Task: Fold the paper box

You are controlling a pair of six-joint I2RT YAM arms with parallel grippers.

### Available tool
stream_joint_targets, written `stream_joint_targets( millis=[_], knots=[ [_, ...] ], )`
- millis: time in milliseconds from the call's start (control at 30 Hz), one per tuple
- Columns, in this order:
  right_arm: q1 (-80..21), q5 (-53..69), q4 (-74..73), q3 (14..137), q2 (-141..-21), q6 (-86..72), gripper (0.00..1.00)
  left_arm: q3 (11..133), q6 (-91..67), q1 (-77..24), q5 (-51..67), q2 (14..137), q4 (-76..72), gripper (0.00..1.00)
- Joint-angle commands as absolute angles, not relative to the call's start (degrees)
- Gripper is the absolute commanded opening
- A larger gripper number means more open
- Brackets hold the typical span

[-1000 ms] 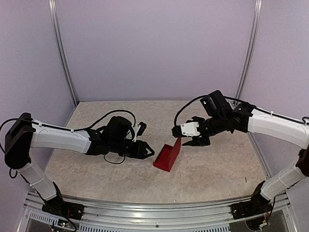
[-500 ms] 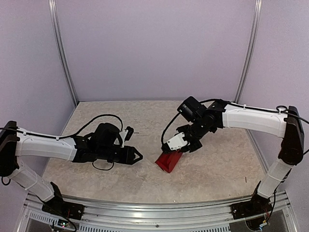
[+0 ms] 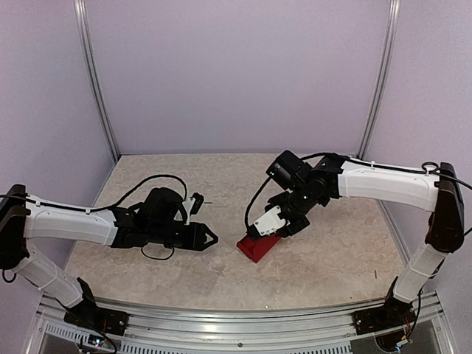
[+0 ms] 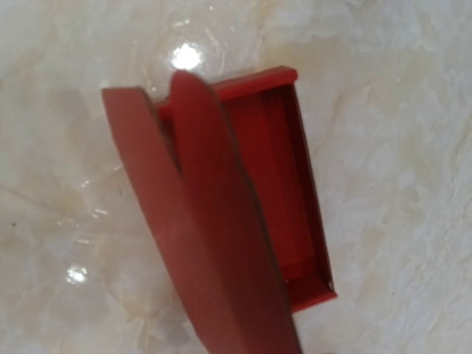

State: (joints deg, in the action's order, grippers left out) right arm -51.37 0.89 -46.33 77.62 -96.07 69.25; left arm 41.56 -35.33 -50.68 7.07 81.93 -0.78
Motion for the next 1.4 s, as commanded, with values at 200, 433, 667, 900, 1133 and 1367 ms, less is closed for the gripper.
stream_joint_targets(
  millis=[200,433,667,900,1133,1367],
  knots=[
    [-52.06,-1.01,-44.92,79.19,-99.1,69.89,0.48,41.04,-35.57,-51.24,6.62,82.31,-1.45,0.46],
    [-52.17,-1.24,-44.2,80.54,-99.62,69.88,0.48,39.83,-35.95,-51.33,6.59,81.22,-2.23,0.45],
    [-52.13,-2.95,-43.16,81.26,-99.9,70.54,0.59,39.34,-36.03,-51.41,6.7,81.45,-3.1,0.46],
    [-52.15,-2.14,-52.16,84.96,-104.41,69.38,0.45,38.1,-36.36,-51.5,6.68,81.5,-3.75,0.45],
    [-52.2,-1.94,-56.8,86.66,-104.75,68.0,0.21,37.35,-36.3,-51.42,6.33,80.73,-3.78,0.46],
    [-52.21,-0.75,-59.18,87.23,-102.0,65.93,0.0,37.61,-35.65,-51.44,6.42,81.95,-5.14,0.46]
  ],
)
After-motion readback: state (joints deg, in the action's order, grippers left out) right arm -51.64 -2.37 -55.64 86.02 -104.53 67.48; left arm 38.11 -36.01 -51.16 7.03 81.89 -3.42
